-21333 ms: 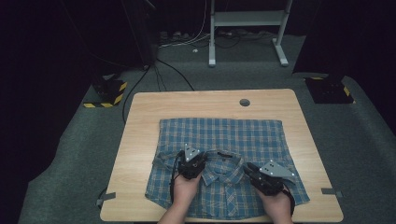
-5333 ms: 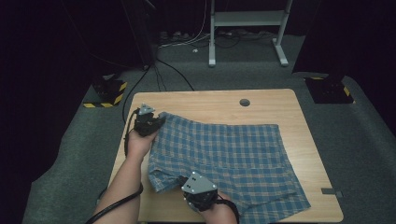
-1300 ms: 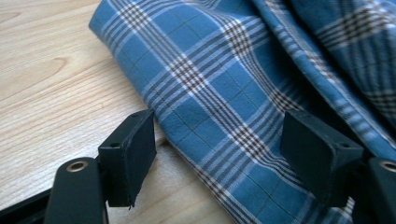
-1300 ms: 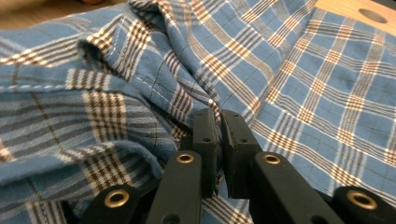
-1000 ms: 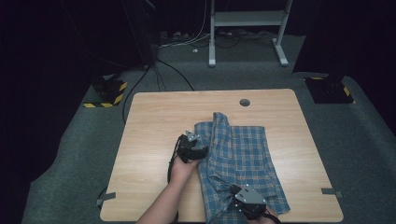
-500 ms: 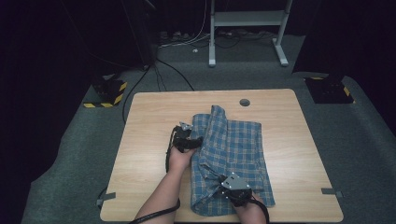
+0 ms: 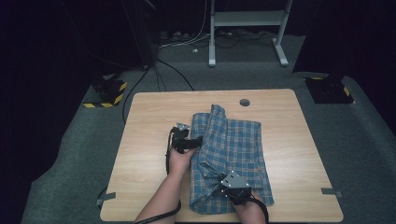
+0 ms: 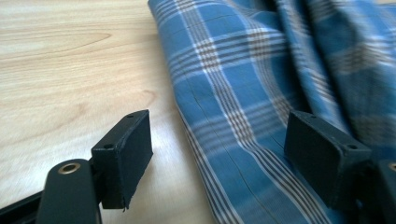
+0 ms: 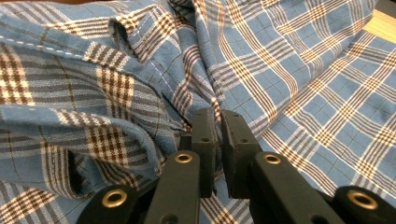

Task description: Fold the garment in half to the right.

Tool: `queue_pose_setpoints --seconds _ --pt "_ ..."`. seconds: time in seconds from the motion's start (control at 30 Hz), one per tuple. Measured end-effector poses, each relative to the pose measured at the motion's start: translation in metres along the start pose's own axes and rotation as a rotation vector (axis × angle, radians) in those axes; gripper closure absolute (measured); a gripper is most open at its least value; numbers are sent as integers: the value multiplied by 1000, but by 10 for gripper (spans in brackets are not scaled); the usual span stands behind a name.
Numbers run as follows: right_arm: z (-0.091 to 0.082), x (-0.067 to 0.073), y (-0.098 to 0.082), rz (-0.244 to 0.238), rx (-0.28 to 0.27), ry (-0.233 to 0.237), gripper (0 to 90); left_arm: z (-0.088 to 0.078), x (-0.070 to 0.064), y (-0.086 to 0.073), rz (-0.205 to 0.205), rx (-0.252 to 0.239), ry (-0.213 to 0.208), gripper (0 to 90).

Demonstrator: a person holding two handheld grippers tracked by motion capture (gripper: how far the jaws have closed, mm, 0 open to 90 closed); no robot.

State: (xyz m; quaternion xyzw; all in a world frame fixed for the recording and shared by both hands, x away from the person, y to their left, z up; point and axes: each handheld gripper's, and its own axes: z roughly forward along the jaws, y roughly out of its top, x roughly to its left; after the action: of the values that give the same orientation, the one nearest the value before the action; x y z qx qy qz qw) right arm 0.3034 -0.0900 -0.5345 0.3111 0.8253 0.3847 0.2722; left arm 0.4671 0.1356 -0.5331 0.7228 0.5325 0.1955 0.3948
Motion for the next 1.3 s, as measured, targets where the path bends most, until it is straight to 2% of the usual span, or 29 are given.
queue_pose_setpoints --seconds 0.03,0.1,0.13,0.2,0.3,0.4,0.47,0.53,0.67,0.77,0.83,1.1,1.17,1.3 --pt "-1 0 0 2 0 0 837 -5 -1 -2 5 -5 -3 224" --pt "-2 -1 -1 9 -2 0 834 -19 -4 -13 -25 -12 -36 219" --pt "-3 -1 -2 12 -2 1 833 -22 -5 -17 -24 -7 -39 219" --pt "-3 0 -3 12 -2 0 828 -31 -11 -28 13 10 -22 216" --pt "-5 1 -4 14 -8 0 820 -44 -14 -43 -13 10 -47 216" --pt "-9 1 -6 23 -11 -2 811 -53 -22 -50 25 18 -56 203" --pt "-12 1 -7 25 -9 -2 804 -57 -24 -53 6 32 -87 159" --pt "-14 0 -8 27 -10 -1 798 -59 -26 -58 4 45 -95 134" --pt "-18 0 -9 35 -6 4 768 -58 -30 -65 58 53 -79 129" --pt "-22 1 -8 37 -7 3 742 -58 -34 -66 103 55 -63 174" --pt "-26 1 -6 45 -14 6 728 -57 -36 -67 116 54 -52 181" --pt "-42 1 18 52 -66 8 608 -58 -37 -69 112 36 -58 208" --pt "-40 1 25 57 -68 18 572 -59 -37 -69 113 36 -56 209" --pt "-26 9 43 71 -56 70 477 -59 -37 -70 107 34 -61 207"
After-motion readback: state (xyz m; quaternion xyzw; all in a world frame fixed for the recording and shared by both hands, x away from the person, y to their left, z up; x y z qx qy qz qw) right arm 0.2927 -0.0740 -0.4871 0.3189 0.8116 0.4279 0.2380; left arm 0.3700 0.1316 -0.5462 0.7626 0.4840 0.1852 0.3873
